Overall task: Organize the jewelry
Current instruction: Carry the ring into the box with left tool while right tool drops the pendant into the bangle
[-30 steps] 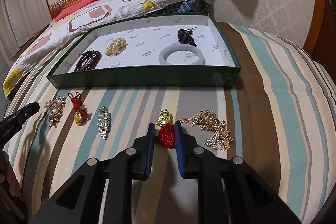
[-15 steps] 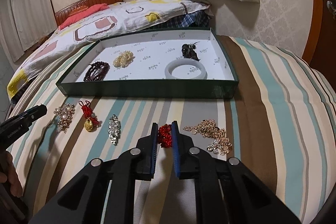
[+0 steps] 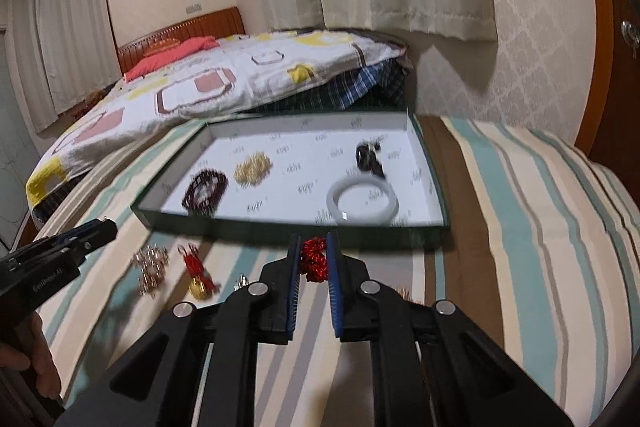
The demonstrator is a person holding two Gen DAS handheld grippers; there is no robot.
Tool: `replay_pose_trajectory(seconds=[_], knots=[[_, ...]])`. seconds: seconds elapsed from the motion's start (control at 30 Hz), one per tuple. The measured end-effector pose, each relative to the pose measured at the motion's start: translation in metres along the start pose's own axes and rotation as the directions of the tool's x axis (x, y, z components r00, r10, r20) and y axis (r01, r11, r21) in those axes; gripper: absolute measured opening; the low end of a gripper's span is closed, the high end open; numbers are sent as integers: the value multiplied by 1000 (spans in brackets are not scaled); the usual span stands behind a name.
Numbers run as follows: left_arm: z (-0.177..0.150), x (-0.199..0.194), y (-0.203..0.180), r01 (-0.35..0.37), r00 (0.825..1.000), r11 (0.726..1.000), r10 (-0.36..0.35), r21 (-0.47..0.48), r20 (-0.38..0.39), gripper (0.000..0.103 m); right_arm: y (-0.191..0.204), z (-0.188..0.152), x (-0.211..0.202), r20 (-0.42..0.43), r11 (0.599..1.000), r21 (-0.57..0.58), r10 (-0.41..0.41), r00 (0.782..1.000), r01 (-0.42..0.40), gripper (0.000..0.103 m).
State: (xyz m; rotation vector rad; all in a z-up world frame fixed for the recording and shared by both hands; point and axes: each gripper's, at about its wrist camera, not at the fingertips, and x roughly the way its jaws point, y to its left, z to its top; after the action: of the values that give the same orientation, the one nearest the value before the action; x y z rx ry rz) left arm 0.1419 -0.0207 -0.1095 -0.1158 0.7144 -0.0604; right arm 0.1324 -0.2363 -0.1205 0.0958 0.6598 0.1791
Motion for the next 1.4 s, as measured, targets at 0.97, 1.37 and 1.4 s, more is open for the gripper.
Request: replay_pose_trajectory(seconds=[0.97, 1.37, 1.4], knots=[[47, 122, -75, 45, 997, 997, -41, 58, -72, 25, -35, 39, 87, -52, 1000, -1, -21, 998, 21, 13], [40, 137, -70, 36, 990, 998, -29, 50, -140, 26, -39, 36, 97, -101, 999, 5, -34, 994, 35, 20], [40, 138, -69, 35, 989, 998, -27, 50, -142, 27, -40, 36, 97, -101, 999, 6, -34, 994, 35, 22]])
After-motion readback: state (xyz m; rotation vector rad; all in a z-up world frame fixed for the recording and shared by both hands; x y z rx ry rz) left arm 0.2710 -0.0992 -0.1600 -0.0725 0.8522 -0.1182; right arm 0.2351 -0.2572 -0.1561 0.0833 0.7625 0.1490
